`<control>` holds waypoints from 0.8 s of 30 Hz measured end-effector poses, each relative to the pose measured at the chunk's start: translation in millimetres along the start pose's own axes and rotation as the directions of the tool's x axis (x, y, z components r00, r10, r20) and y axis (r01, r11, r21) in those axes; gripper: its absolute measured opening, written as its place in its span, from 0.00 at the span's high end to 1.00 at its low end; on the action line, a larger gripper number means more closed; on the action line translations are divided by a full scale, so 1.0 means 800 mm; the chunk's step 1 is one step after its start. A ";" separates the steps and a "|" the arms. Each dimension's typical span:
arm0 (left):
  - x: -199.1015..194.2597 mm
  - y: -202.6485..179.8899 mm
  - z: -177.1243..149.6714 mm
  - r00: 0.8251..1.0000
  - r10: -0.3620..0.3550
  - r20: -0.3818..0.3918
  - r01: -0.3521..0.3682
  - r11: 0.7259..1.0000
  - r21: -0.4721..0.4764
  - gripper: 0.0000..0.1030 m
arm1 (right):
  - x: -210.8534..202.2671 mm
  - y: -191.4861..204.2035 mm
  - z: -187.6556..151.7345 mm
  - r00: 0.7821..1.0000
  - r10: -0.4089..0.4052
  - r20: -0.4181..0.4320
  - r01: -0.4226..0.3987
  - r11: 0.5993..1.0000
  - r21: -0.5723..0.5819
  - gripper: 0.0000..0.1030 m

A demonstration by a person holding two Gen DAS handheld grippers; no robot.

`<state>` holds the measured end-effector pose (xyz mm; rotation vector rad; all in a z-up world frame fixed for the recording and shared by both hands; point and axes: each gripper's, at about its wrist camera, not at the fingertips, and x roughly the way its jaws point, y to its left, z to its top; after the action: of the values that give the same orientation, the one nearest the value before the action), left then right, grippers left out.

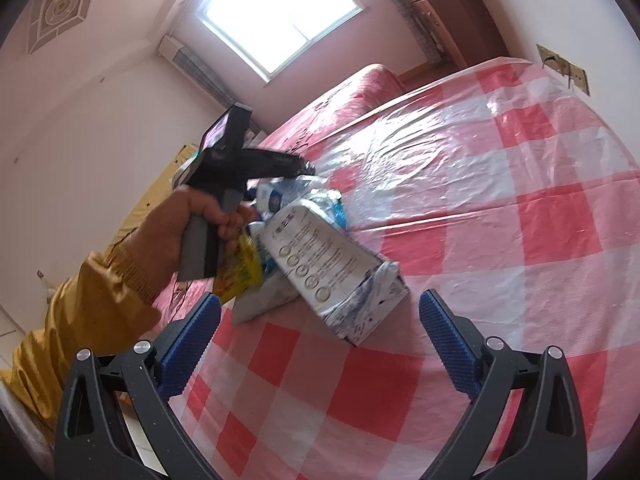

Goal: Collect trash

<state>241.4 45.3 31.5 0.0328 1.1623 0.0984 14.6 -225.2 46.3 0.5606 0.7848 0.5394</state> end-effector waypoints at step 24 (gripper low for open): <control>-0.088 -0.057 -0.142 0.979 -0.204 0.025 0.199 0.970 0.142 0.38 | -0.018 -0.024 0.002 0.996 -0.088 -0.009 0.088 0.996 -0.012 0.05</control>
<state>112.3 -9.3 46.9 0.0388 1.1251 -0.1626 12.3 -249.0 41.8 0.5105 0.8108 0.4650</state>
